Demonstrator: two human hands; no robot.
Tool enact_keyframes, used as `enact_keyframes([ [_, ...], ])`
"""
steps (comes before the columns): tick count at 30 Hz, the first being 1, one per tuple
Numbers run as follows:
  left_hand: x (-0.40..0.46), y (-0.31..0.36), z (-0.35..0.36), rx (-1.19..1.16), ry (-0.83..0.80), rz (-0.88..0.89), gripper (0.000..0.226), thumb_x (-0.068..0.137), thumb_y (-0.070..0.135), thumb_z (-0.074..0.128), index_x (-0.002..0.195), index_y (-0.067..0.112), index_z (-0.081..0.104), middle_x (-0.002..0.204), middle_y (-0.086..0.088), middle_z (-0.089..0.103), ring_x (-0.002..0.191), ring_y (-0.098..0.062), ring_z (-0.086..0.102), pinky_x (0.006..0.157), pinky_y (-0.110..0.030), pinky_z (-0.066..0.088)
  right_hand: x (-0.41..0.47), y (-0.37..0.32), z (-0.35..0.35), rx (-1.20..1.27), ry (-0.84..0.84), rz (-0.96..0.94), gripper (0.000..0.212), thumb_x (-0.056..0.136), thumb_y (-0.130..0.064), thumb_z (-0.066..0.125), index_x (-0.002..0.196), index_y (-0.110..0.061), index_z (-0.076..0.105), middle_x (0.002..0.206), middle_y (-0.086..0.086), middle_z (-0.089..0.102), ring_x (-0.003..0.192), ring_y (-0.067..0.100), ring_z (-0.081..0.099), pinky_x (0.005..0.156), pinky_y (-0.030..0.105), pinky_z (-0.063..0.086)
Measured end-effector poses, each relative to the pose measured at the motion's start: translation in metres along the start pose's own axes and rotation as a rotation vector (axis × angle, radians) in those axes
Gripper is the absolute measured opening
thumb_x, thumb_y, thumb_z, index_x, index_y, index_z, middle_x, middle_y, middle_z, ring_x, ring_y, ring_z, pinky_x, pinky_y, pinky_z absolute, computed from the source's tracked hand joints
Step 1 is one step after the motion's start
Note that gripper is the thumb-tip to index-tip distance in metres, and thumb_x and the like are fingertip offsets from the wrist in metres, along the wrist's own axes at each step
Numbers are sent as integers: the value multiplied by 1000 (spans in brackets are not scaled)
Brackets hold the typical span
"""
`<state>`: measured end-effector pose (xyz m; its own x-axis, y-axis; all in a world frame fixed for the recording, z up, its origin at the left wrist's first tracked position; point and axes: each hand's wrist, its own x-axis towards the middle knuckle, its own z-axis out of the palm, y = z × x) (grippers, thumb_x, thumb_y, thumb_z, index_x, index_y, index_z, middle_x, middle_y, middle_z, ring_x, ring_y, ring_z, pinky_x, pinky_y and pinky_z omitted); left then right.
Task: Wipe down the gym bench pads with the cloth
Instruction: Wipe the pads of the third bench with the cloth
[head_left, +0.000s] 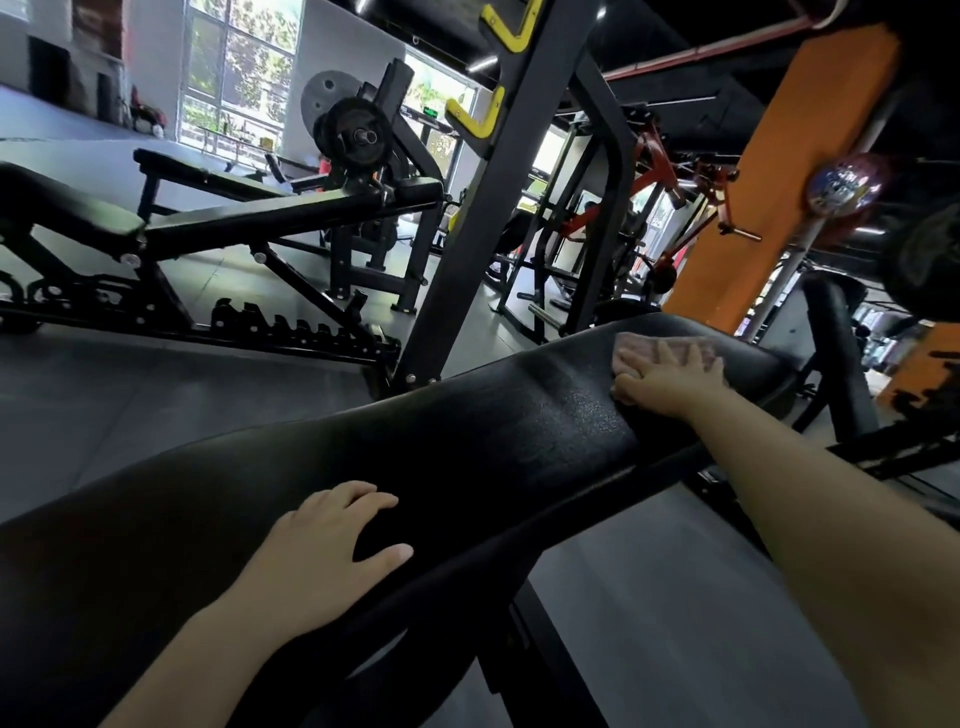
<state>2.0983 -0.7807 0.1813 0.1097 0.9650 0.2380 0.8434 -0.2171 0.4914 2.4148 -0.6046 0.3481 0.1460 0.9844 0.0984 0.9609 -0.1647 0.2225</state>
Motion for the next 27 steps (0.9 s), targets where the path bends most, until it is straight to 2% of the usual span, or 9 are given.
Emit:
enact_keyframes([
  [3, 0, 0, 1, -18, 8, -5, 56, 90, 59, 41, 141, 38, 31, 149, 18, 24, 136, -6, 25, 108, -28, 26, -26, -44, 12, -86, 2, -220, 57, 90, -65, 24, 144, -55, 9, 160, 1, -8, 143, 41, -12, 112, 63, -5],
  [9, -4, -5, 0, 51, -44, -53, 67, 85, 64, 45, 143, 34, 29, 151, 11, 22, 138, -12, 21, 110, -32, 25, -130, -133, 43, -106, -2, -647, 54, 95, -56, 25, 146, -50, 11, 160, 5, -3, 144, 37, -11, 113, 58, -8],
  [14, -21, -30, -18, 148, -206, -139, 82, 79, 69, 50, 146, 32, 23, 154, 6, 16, 140, -17, 18, 112, -33, 26, -194, -177, 69, -99, 25, -859, 54, 96, -53, 25, 147, -47, 12, 160, 4, -2, 144, 35, -13, 114, 55, -11],
  [18, -43, -51, -32, 167, -272, -187, 86, 78, 65, 57, 147, 33, 19, 154, 7, 15, 140, -17, 18, 112, -33, 26, -180, -165, 70, -115, 74, -764, 59, 91, -58, 14, 148, -45, 11, 160, -1, 0, 145, 29, -11, 114, 50, -8],
  [23, -76, -92, -38, 124, -332, -277, 95, 71, 67, 64, 147, 39, 15, 154, 11, 12, 140, -19, 19, 112, -39, 28, -118, -164, 45, -57, 24, -447, 60, 94, -56, 30, 149, -44, 9, 160, -1, -5, 145, 33, -11, 115, 55, -4],
  [27, -105, -113, -41, 101, -359, -305, 96, 70, 64, 67, 147, 40, 14, 153, 14, 12, 140, -17, 18, 113, -37, 27, -95, -202, 45, -45, -21, -360, 65, 91, -58, 33, 149, -42, 8, 160, 5, -8, 143, 41, -13, 111, 63, -5],
])
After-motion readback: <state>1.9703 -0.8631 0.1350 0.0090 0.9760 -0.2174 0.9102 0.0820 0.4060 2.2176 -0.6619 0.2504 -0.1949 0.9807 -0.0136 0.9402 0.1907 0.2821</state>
